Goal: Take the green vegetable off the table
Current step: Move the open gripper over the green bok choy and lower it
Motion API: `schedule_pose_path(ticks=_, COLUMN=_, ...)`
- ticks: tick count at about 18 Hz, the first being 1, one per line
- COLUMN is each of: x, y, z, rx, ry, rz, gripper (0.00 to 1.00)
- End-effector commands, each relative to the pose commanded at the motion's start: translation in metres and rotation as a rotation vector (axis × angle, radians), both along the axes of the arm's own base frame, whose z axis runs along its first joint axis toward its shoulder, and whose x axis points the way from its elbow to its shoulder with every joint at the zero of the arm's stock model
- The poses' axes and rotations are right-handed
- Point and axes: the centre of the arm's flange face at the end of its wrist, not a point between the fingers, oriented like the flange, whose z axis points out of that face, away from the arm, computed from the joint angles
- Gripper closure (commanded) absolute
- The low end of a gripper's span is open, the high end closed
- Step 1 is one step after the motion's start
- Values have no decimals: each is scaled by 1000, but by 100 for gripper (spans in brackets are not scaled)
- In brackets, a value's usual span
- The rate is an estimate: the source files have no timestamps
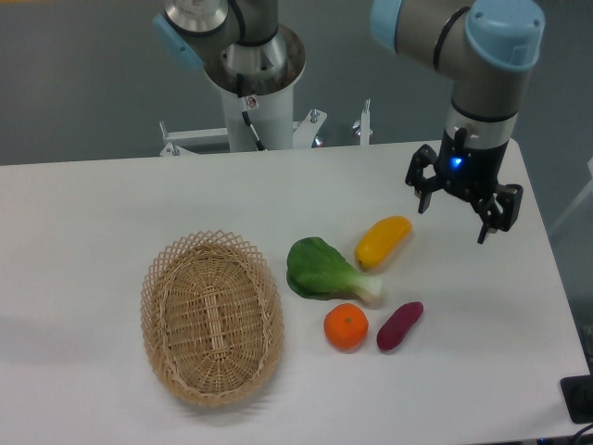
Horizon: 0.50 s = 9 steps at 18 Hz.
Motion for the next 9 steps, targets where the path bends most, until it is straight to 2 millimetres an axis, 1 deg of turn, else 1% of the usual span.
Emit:
schedule_pose_path(ticks=2, x=2, y=18, z=-5, rx=13, ry=30, rz=-43, gripper=0)
schedule_pose_path(ticks=3, x=9, y=30, z=-10, rx=18, ry=38, rz=-64, gripper=0)
schedule_pose_path(ticks=4, x=12, y=37, z=-15, rx=19, ry=44, rz=-76, gripper=0)
schedule_pose_path(ticks=5, x=13, y=40, z=-24, rx=4, ry=41, rz=-79, gripper=0)
schedule_pose_path(ticks=6, x=14, y=38, z=-30, rx=-10, ry=44, rz=-97, gripper=0)
schedule_pose_path(ticks=8, x=18, y=35, z=-41, rx=-44, ry=65, rz=-237, gripper=0)
schedule_pose_path(ticks=9, x=21, y=33, z=-52, rx=-68, ry=66, rz=-301, gripper=0)
